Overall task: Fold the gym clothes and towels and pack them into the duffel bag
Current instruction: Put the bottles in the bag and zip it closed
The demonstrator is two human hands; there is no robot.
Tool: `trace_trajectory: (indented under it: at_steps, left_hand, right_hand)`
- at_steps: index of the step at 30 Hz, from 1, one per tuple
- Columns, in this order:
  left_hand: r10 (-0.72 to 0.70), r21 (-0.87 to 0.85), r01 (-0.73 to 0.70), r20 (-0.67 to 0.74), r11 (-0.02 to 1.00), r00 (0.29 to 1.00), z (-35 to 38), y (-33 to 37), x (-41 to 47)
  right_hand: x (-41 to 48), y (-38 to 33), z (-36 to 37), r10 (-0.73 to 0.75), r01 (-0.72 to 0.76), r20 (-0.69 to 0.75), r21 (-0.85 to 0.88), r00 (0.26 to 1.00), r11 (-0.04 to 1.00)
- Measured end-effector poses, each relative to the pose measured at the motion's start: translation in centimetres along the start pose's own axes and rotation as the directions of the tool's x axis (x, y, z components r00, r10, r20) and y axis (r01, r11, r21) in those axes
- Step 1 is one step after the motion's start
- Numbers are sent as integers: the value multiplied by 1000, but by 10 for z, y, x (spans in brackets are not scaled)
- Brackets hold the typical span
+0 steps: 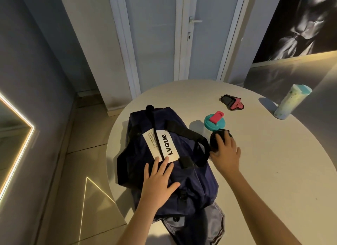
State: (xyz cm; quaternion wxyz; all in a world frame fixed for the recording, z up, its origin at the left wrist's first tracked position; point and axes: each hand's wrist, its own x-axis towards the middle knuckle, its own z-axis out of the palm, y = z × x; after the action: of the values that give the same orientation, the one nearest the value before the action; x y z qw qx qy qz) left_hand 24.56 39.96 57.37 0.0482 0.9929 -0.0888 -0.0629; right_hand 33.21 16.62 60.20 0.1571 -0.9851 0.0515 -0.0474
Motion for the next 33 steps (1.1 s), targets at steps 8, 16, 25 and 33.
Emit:
trace_trajectory:
  at_steps: [8, 16, 25, 33]
  left_hand:
    - [-37, 42, 40, -65, 998, 997, 0, 8, -17]
    - [15, 100, -10, -50, 995, 999, 17, 10, -42]
    - [-36, 100, 42, -65, 994, 997, 22, 17, -56]
    - [-41, 139, 59, -128, 989, 991, 38, 17, -61]
  right_hand:
    - [43, 26, 2, 40, -15, 247, -104, 968, 995]
    - [46, 40, -9, -27, 75, 156, -312, 987, 947]
    - [26, 41, -15, 16, 17, 253, -127, 967, 992]
    - [-12, 59, -14, 37, -74, 277, 123, 960, 990]
